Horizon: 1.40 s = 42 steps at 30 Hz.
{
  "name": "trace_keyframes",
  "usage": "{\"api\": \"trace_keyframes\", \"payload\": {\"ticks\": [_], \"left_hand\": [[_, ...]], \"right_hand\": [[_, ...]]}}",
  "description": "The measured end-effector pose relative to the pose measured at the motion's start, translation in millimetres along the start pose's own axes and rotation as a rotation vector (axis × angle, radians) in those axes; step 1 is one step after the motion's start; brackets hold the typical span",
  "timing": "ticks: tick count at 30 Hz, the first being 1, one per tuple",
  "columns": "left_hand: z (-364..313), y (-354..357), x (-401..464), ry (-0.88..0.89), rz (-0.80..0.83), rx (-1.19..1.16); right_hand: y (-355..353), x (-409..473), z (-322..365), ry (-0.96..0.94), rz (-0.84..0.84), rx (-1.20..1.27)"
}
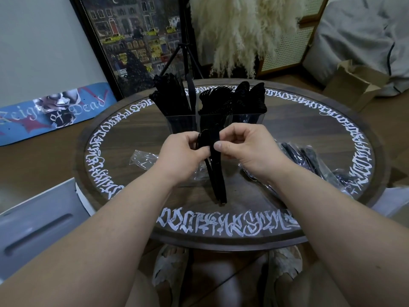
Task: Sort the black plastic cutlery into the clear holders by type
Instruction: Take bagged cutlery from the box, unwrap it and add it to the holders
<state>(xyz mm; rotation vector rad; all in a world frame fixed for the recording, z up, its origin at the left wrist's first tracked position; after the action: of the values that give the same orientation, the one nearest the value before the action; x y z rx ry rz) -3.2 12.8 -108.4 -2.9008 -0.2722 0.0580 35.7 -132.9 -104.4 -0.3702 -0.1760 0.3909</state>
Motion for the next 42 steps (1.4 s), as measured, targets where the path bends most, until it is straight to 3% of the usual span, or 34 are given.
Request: {"api": "trace_keyframes", "payload": {"ticks": [9, 15, 20, 29, 32, 37, 42], "left_hand": [[-0.8, -0.9, -1.2, -0.004, 0.002, 0.021], [-10.1, -15.5, -3.3, 0.052, -0.218, 0.08], [-27.5, -46.4, -6.3, 0.111, -0.366, 0.016], [-52.7, -81.7, -1.3, 0.105, -0.362, 0.055], [-61.9, -88.7, 4.5, 0.125, -0.331, 0.074], [-59.8, -92.4, 17.1, 0.104, -0.307, 0.072], [-59.8, -87.9, 25.4, 0.115, -0.265, 0.059]], "right_hand": [[-1.3, -1.4, 1.2, 0.069, 0.008, 0.012], [-11.2, -9.0, 16.4, 0.069, -0.151, 0.032], [-28.9, -4.5, 59.5, -0.141, -0.367, -0.227], [-14.1, 52.6, 124.6, -0.549, -0.557, -0.608], [-2.8, 70.4, 116.2, -0.527, -0.518, -0.694], [10.6, 90.1, 96.5, -0.295, -0.309, -0.721], [14.4, 84.6, 97.3, -0.367, -0.222, -0.774]]}}
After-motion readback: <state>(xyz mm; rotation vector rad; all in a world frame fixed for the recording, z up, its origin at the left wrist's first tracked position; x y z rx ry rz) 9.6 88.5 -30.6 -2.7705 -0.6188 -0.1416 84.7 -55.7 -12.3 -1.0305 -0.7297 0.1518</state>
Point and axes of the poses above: each hand's wrist, its own x-axis towards the middle knuckle, its own y-axis out of the palm, z = x × y, the point moved 4 cm from there along x, towards the middle knuckle, and after that the axes turned 12 degrees about -x, right-handed, at the moved point
